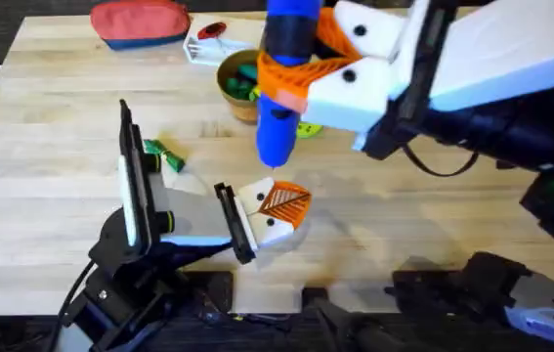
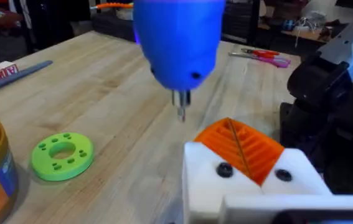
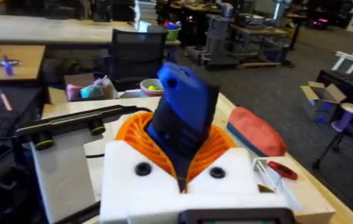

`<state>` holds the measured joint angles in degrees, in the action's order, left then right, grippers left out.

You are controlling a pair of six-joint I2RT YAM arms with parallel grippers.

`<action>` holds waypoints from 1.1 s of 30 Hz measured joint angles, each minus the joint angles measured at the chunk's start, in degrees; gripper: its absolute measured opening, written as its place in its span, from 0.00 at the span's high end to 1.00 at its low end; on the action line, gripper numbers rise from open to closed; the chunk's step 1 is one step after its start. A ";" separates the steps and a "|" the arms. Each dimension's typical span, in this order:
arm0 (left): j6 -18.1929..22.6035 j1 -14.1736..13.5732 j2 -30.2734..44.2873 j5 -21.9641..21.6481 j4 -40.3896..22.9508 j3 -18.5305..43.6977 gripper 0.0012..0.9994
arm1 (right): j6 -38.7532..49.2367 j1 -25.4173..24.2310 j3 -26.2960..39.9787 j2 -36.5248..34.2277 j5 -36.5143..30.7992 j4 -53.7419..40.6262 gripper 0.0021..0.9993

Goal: Pick up the gripper from the table and insert it into the empty holder that is missing its gripper. Then pick up a screw, insert it into the mounting hole, and use the screwdriver to tighten it. Finally, clean up the table by picking up the vegetable and placing it into the bucket.

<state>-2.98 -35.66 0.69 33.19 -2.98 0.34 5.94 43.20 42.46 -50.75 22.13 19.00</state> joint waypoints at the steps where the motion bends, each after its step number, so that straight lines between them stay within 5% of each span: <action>1: 0.00 0.00 -0.02 0.00 0.00 0.00 1.00 | -0.01 0.77 -0.02 -0.33 0.00 0.18 0.99; 10: 0.00 0.00 0.00 0.00 0.00 0.00 1.00 | -1.13 4.61 -0.09 -0.57 0.07 0.67 0.99; 33: 0.00 0.00 0.00 0.00 0.00 0.00 1.00 | -3.20 4.67 -0.20 -2.65 2.38 2.68 0.99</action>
<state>-2.98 -35.66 0.69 33.19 -2.98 0.34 2.74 47.88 42.26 -53.41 24.51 21.68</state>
